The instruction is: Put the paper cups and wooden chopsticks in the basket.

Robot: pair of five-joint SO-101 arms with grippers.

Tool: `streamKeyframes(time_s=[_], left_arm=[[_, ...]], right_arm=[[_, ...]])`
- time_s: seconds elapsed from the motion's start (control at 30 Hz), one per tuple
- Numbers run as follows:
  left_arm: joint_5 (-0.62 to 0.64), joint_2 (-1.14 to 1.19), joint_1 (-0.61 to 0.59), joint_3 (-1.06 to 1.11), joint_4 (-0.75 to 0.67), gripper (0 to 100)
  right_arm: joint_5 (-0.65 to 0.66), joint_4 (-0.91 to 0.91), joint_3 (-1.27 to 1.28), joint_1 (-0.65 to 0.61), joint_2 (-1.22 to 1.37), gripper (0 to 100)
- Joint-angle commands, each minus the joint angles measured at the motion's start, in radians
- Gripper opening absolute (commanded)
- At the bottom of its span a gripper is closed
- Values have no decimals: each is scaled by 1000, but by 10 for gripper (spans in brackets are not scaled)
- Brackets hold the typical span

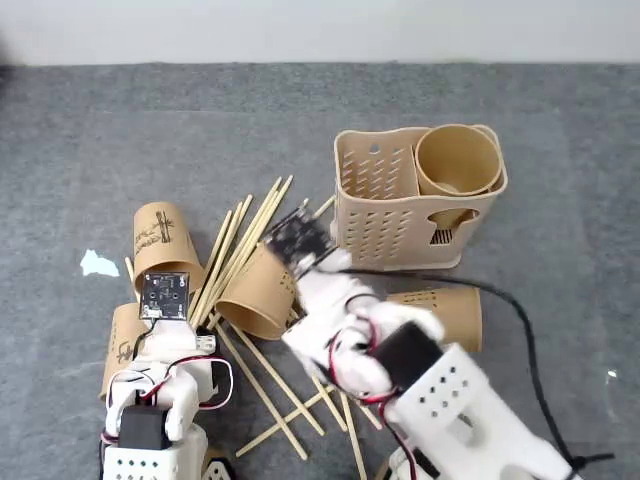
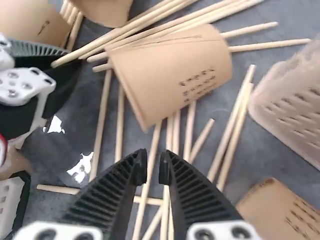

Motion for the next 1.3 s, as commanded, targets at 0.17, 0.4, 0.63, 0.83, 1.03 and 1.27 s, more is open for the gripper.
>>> streamKeyframes(time_s=[0.17, 0.4, 0.63, 0.83, 1.03, 1.27], left_arm=[[2, -15, -2, -8, 3, 12], [2, -15, -2, -8, 3, 12], [2, -15, -2, -8, 3, 12], [2, -15, -2, -8, 3, 12], [2, -15, -2, -8, 3, 12], [2, -15, -2, -8, 3, 12]], right_arm=[[9, -229, 129, -116, -33, 85], [43, -367, 218, -117, -30, 246], [132, -542, 319, -116, -30, 217], [161, -607, 354, -113, -28, 217], [161, -691, 351, -28, 99, 216], [161, -814, 347, 39, 266, 214]])
